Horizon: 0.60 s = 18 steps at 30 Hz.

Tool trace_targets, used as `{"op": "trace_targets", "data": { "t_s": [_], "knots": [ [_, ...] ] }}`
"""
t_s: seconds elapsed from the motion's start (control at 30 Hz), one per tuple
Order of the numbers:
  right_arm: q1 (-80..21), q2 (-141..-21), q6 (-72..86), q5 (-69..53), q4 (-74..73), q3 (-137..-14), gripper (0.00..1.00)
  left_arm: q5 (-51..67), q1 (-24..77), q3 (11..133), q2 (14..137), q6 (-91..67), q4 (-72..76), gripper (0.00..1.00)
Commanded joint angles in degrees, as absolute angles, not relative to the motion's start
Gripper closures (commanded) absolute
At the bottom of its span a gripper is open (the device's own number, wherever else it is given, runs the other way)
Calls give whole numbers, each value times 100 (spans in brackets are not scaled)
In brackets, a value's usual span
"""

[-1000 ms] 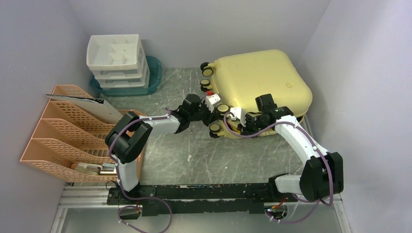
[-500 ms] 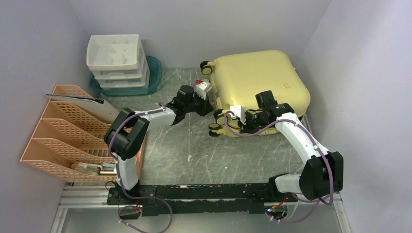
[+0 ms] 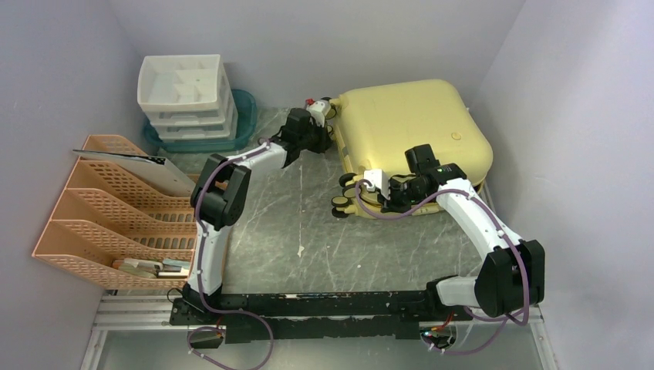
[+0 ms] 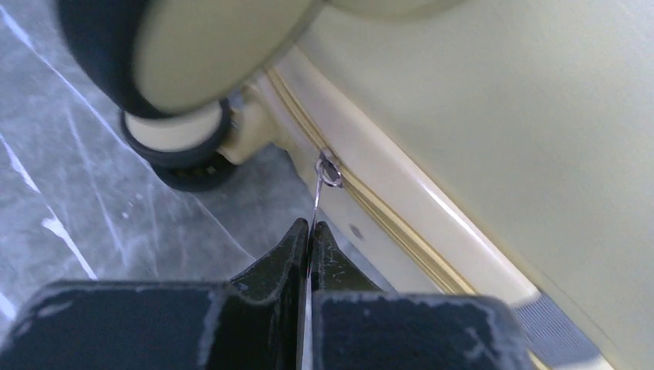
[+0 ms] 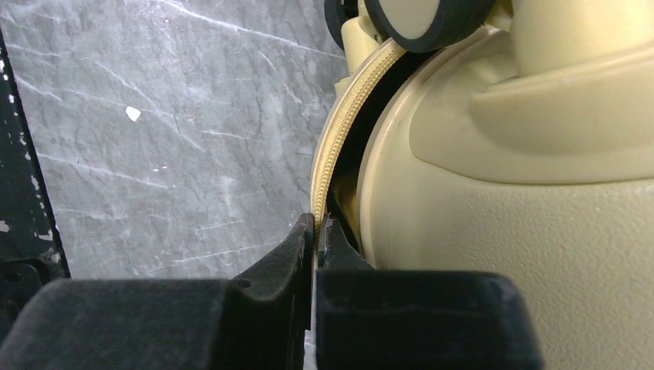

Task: Open, take out, and arrange the luggage
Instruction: Unzip the luggage at the center of the board.

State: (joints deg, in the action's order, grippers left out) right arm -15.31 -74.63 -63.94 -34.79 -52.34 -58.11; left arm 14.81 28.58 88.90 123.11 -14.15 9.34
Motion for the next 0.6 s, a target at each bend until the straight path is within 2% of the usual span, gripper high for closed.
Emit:
{"op": "trace_targets", "data": {
  "t_s": [0.0,0.2,0.57],
  "knots": [
    [-1564,-7181,-6566,-3953,-6494,-5921,100,582,2459,9723,12789,-1585,213,95],
    [-1569,-7119,-6720,-4126,-6791,-6151,100,1059,2211,9002,12319,-1764,863,95],
    [-1496,-6865,-6734,-3435,-7098,-6084,100,1547,2162,7017,10997,-1647,2009,95]
  ]
}}
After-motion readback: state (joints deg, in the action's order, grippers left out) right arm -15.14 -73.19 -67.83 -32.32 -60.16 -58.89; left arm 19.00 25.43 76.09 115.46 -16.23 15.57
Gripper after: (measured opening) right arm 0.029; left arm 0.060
